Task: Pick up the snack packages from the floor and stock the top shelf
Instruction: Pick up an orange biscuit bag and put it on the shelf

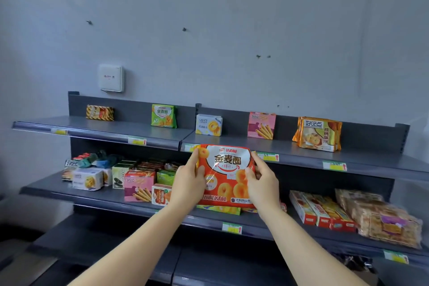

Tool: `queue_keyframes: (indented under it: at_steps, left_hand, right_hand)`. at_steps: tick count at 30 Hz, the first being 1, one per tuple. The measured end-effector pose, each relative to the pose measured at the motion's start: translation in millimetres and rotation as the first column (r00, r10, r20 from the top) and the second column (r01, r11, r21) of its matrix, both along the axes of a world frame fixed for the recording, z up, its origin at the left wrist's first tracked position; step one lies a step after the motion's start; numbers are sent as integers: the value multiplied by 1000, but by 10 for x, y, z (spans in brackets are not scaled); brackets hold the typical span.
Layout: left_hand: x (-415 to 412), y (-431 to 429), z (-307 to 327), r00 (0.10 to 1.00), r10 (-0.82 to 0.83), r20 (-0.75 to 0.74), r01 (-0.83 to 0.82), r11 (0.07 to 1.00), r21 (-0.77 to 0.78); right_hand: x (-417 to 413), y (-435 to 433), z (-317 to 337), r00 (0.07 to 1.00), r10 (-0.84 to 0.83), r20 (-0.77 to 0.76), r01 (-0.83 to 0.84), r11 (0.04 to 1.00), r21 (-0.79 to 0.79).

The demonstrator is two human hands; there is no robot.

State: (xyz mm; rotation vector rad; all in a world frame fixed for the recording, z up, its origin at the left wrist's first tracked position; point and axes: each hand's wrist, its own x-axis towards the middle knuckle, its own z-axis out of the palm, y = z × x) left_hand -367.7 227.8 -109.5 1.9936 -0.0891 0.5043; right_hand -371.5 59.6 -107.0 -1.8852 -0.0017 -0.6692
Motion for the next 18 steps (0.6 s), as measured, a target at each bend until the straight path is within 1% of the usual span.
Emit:
queue_keyframes:
  at_steps: [9,13,18]
  left_hand:
    - [832,739,112,985,167,33,-167,986,-16]
    - [1250,938,135,975,217,37,-214,974,-73]
    - [1769,1195,214,960,279,22,-275,954,-119]
  right_hand:
    - [1180,790,62,991,133,23,-132,990,-53]
    - [1722,1016,111,975,219,29,-217,974,-61]
    - [2378,1302,233,959,279,54,-275,959,-71]
